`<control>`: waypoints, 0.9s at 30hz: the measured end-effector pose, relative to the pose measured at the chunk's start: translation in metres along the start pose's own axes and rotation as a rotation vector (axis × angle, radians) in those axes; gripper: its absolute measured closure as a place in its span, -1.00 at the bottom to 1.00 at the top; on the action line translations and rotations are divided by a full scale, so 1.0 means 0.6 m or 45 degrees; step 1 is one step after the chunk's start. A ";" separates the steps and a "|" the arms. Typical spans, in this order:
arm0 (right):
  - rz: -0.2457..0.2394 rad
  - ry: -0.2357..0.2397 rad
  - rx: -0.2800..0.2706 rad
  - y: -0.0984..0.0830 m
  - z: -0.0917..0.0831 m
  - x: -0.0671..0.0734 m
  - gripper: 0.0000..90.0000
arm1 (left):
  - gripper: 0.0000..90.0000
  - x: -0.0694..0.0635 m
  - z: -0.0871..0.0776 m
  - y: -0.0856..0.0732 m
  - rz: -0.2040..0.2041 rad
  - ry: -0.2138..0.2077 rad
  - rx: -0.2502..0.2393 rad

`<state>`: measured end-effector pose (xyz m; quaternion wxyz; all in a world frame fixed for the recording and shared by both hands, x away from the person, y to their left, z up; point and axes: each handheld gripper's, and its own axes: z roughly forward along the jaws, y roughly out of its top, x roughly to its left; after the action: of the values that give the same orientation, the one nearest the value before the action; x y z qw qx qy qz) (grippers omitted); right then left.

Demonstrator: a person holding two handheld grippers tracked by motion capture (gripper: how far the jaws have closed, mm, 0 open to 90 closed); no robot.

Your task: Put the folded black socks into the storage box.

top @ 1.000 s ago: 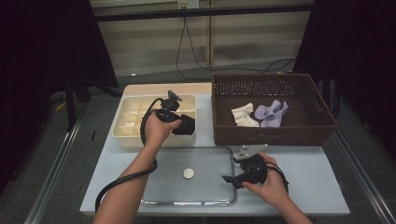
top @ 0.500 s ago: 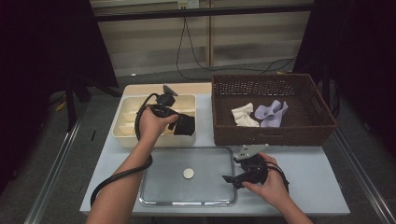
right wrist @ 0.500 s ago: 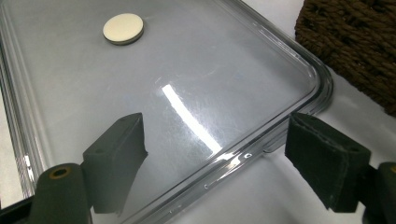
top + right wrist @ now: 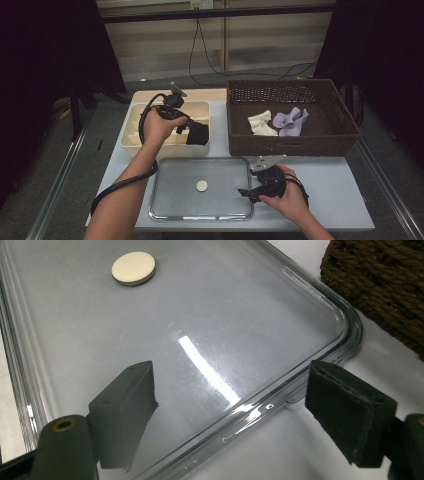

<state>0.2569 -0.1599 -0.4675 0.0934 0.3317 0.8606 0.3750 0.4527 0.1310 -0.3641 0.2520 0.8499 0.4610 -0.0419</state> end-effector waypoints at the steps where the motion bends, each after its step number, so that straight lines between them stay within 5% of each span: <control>1: 0.005 0.005 0.000 0.000 0.000 0.000 -0.56 | 0.10 0.000 -0.003 0.001 -0.003 -0.003 -0.006; 27: 0.010 0.010 -0.005 0.000 -0.001 -0.001 -0.57 | 0.96 -0.006 -0.035 0.021 0.042 -0.005 0.077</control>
<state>0.2570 -0.1608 -0.4668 0.0894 0.3335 0.8589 0.3783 0.4572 0.1321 -0.3400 0.2279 0.8644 0.4450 -0.0535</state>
